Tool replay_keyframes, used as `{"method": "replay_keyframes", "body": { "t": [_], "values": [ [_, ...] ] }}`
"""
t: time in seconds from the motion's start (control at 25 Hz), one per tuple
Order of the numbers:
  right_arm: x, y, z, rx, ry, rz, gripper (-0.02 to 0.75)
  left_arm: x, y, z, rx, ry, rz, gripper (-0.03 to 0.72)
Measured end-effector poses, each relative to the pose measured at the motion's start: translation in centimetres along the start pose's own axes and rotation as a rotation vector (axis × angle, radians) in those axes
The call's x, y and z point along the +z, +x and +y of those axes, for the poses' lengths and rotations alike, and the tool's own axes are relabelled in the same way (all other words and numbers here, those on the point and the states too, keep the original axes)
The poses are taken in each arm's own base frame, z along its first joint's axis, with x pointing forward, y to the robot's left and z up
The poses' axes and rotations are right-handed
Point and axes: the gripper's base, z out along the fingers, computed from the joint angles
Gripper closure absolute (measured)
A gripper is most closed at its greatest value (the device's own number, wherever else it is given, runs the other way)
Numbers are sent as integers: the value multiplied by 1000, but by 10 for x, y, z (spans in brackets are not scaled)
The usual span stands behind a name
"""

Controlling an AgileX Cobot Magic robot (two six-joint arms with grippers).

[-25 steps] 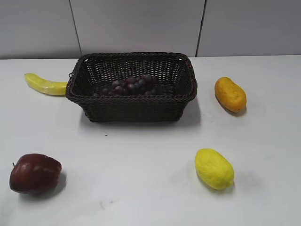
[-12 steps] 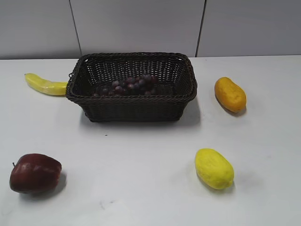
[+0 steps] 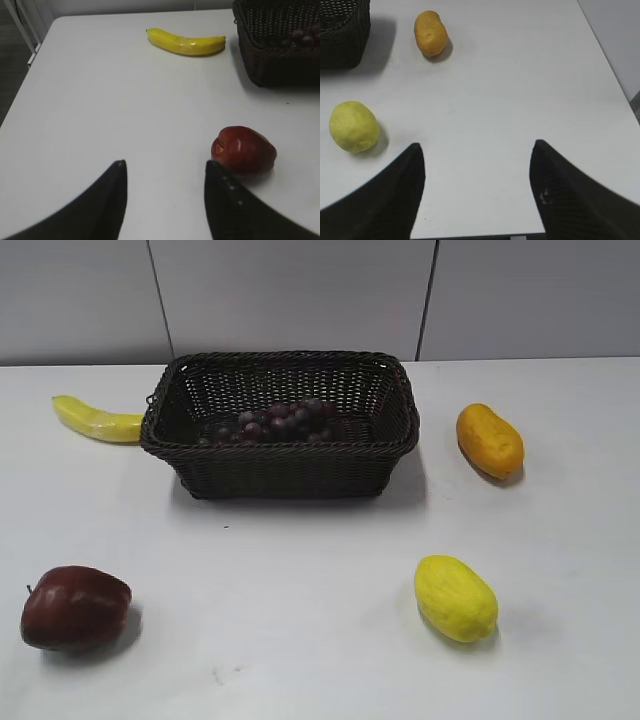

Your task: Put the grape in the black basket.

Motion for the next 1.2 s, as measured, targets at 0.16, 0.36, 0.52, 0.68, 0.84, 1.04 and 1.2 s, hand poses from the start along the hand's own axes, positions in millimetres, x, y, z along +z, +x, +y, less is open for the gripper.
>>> {"method": "replay_keyframes", "body": {
  "t": [0.16,0.36,0.52,0.68,0.84,1.04,1.2],
  "values": [
    [0,0,0,0,0,0,238,0,2,0,1,-1,-2,227],
    [0,0,0,0,0,0,238,0,2,0,-18,-3,-2,227],
    [0,0,0,0,0,0,238,0,2,2,-45,-19,0,227],
    [0,0,0,0,0,0,238,0,2,3,-74,-35,1,227],
    [0,0,0,0,0,0,238,0,2,3,-77,-36,1,227],
    [0,0,0,0,0,0,238,0,2,3,-77,-38,1,227],
    [0,0,0,0,0,0,238,0,2,3,-76,-38,1,227]
  ]
}}
